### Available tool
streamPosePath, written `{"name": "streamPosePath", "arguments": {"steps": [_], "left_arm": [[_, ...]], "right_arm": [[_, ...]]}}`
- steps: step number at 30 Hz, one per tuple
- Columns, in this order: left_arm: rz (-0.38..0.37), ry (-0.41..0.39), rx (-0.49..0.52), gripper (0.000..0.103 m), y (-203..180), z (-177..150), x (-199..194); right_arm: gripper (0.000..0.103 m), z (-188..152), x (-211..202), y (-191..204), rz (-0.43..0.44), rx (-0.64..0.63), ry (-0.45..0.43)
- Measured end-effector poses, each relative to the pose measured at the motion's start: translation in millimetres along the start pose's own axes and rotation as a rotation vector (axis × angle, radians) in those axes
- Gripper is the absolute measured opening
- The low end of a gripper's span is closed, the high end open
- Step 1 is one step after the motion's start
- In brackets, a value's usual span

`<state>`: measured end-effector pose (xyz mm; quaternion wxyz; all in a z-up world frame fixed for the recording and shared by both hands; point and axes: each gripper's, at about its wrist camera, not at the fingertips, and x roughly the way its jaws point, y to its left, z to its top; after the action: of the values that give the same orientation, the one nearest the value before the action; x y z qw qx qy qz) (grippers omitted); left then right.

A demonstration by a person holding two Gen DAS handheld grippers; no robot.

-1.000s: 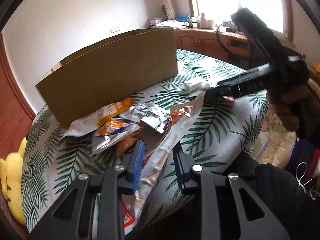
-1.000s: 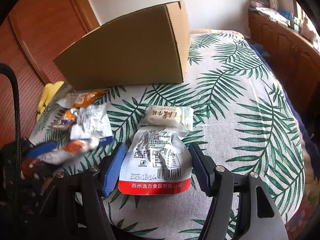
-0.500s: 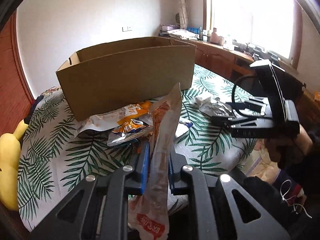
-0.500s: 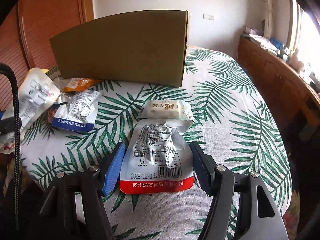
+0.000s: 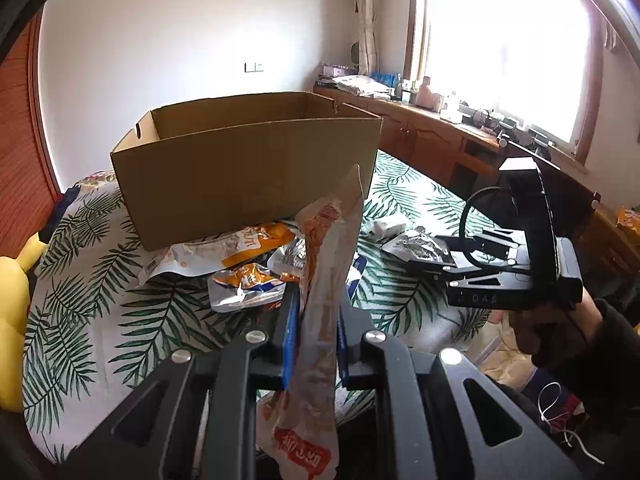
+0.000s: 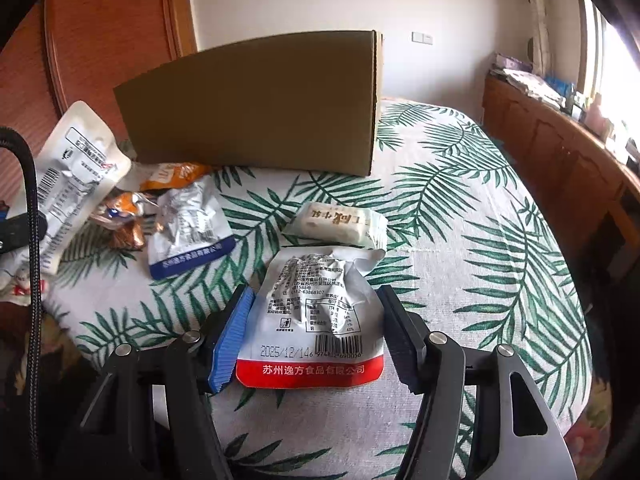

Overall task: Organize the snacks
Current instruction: 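Carry both packets over the box and open both tools to release them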

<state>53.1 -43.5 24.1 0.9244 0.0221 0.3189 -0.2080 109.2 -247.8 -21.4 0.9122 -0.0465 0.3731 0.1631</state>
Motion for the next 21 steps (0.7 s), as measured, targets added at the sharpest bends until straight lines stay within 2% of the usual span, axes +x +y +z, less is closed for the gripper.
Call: {"name": "streamPosePath", "arguments": {"steps": [21], "left_arm": [[0.009, -0.081, -0.045, 0.013, 9.1, 18.0, -20.7]], "right_arm": [[0.065, 7.6, -39.2, 6.0, 0.017, -0.016, -0.082]]}}
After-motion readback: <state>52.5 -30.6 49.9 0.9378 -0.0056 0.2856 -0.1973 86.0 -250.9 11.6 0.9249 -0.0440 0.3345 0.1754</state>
